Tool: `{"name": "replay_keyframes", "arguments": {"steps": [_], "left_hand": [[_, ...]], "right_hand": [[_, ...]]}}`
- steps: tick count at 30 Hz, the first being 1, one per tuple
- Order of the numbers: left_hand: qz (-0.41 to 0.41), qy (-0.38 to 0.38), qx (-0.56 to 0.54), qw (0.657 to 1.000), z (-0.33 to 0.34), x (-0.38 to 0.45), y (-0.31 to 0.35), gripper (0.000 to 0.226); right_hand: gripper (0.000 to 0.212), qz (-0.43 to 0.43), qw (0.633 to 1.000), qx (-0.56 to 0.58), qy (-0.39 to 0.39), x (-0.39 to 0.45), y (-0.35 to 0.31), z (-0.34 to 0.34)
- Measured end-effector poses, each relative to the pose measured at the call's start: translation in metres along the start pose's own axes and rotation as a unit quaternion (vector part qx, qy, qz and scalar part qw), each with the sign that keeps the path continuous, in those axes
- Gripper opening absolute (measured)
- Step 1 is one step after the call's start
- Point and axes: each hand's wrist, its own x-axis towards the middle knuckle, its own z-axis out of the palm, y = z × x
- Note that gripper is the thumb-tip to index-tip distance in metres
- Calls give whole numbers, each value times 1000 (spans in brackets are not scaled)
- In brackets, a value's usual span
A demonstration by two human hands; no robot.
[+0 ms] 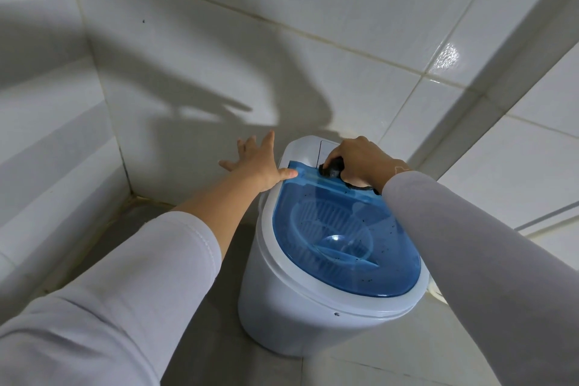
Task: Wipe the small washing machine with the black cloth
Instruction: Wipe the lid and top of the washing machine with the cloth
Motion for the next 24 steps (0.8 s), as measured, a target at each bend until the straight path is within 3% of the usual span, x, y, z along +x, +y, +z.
{"name": "replay_keyframes", "arguments": {"steps": [7, 17, 24], "left_hand": [[4, 27, 2, 1000, 0, -6, 5, 98], [71, 9, 33, 997, -9, 3, 50, 85], [44, -31, 77, 996, 6, 16, 64, 98]], "right_hand": [[30, 33, 999, -5, -16, -11, 20, -11], [41, 88, 992, 66, 66, -9, 73, -32], [45, 65, 991, 97, 68, 18, 78, -15]]}}
